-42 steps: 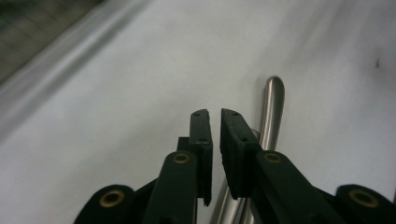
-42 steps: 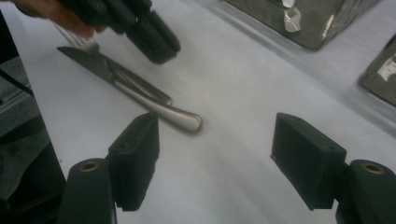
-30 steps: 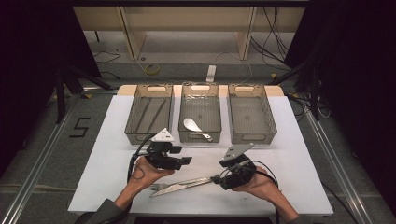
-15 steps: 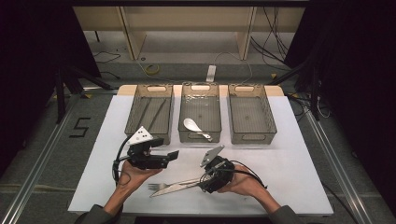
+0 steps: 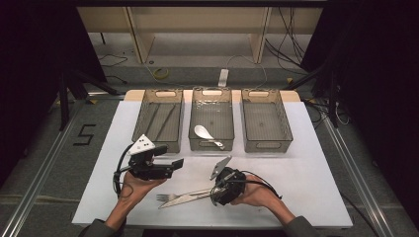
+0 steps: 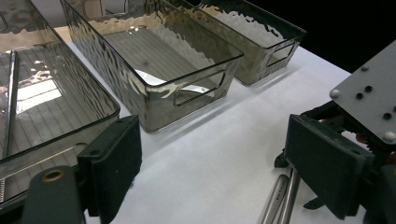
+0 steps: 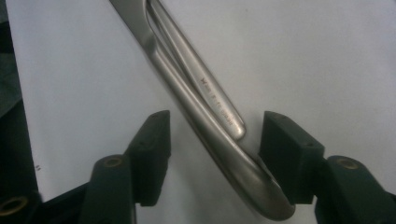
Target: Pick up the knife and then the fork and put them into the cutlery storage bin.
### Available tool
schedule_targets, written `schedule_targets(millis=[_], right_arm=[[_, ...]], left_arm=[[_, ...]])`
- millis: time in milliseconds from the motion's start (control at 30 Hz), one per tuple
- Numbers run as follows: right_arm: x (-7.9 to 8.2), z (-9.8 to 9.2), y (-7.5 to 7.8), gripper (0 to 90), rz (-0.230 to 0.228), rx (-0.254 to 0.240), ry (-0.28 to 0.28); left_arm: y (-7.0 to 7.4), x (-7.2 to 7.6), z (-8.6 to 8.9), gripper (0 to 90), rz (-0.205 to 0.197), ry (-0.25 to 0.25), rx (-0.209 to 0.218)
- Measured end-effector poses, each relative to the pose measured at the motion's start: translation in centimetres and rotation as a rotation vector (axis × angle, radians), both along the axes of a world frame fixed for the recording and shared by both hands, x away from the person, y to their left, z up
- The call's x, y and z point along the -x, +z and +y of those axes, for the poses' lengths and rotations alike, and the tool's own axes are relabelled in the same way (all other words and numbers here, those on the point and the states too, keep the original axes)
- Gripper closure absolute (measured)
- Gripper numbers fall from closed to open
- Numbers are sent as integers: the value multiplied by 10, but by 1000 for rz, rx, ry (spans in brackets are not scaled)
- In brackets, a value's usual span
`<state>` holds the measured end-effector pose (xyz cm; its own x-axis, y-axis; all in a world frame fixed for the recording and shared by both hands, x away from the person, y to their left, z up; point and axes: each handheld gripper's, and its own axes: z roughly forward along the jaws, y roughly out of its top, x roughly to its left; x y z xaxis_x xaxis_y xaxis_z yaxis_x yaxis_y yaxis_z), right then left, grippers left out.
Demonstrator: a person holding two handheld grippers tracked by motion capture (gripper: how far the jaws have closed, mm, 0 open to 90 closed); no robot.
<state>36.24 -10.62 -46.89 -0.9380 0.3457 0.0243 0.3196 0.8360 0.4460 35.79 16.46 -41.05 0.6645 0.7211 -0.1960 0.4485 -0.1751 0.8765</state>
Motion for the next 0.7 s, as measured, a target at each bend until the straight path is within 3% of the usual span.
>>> schedule_targets(millis=[433, 700], right_arm=[[12, 5, 5, 644, -32, 88, 91], [13, 11, 6, 633, -30, 102, 111]], left_arm=[[0, 1, -2, 185, -10, -10, -9], [0, 1, -3, 185, -13, -11, -8]])
